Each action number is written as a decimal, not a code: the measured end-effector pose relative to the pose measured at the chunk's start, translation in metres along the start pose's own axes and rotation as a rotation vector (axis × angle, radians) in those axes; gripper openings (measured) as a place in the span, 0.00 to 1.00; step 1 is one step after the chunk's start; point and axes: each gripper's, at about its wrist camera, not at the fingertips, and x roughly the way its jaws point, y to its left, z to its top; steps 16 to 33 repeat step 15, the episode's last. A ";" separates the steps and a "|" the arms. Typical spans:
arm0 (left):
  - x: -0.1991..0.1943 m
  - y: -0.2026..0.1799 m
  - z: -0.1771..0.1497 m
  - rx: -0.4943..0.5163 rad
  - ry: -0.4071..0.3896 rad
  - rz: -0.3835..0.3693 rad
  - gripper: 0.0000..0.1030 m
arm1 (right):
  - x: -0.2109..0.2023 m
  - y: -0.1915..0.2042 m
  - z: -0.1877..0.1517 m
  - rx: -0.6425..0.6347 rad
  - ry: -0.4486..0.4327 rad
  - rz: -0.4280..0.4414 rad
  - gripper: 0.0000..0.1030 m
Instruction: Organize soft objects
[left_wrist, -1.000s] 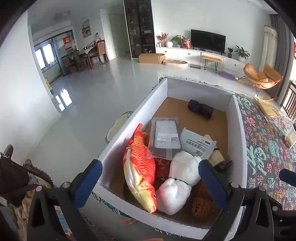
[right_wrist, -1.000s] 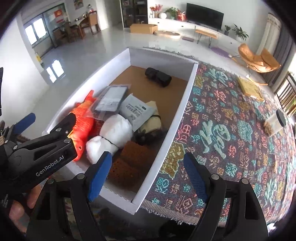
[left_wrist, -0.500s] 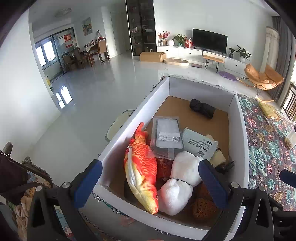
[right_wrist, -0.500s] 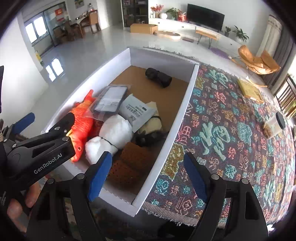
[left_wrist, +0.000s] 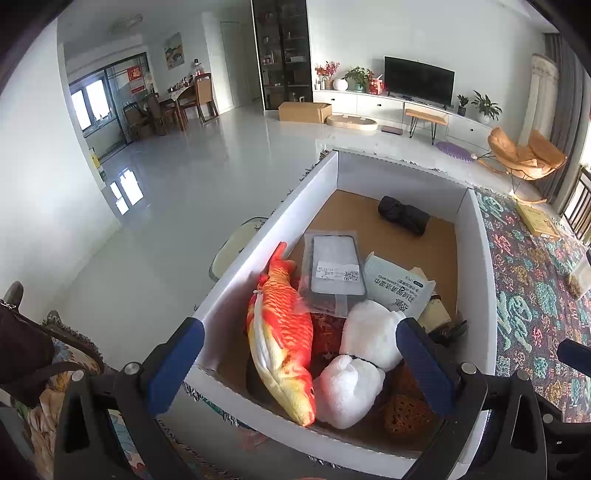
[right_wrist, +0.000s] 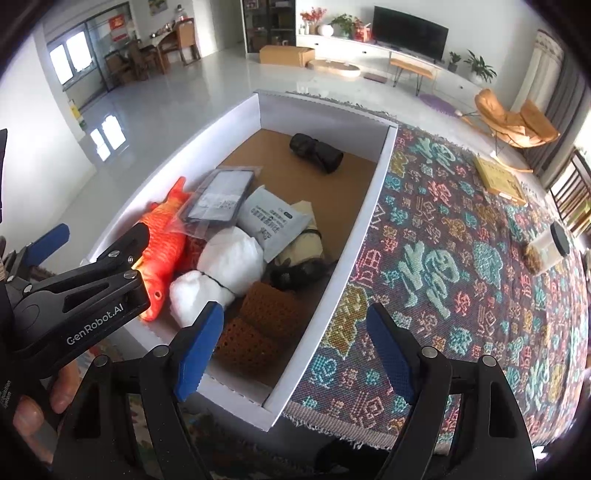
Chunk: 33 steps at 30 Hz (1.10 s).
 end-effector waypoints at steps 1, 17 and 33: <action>0.000 0.000 0.000 0.000 0.000 0.000 1.00 | 0.000 0.000 0.000 -0.001 0.000 0.000 0.80; 0.001 0.002 0.000 0.006 0.022 -0.041 1.00 | -0.001 0.001 -0.001 -0.017 -0.014 -0.017 0.80; 0.001 0.002 0.000 0.006 0.022 -0.041 1.00 | -0.001 0.001 -0.001 -0.017 -0.014 -0.017 0.80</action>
